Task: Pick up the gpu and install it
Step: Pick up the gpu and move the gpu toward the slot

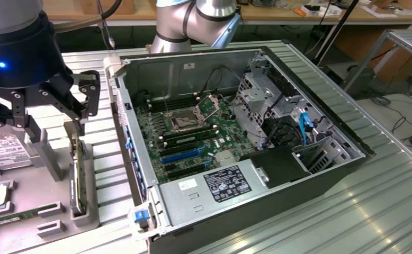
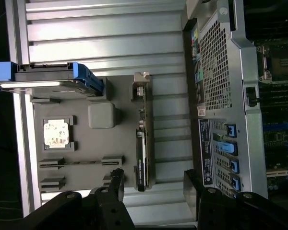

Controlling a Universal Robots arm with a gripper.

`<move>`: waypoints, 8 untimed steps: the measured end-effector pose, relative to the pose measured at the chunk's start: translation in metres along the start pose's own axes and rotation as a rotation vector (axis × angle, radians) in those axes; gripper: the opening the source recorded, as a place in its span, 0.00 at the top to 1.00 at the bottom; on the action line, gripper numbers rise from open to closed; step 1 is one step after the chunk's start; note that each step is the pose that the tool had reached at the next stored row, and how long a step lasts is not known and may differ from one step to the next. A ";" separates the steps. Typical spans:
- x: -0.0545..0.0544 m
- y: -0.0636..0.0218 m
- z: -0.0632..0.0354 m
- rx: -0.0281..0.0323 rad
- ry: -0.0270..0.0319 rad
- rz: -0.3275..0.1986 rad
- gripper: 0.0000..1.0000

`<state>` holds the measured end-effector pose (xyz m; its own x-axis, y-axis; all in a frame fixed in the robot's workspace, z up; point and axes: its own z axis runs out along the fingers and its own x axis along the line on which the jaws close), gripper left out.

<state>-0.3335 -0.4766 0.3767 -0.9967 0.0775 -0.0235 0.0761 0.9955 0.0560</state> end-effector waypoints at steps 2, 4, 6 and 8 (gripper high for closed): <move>0.000 0.0000 0.0008 -0.0001 0.0000 0.000 0.38; 0.000 -0.0001 0.0014 0.0000 0.0000 0.000 0.38; 0.000 -0.0002 0.0028 0.0000 0.0000 0.000 0.38; 0.000 -0.0002 0.0036 0.0000 0.0001 0.000 0.38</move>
<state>-0.3335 -0.4766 0.3731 -0.9967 0.0774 -0.0235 0.0760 0.9955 0.0560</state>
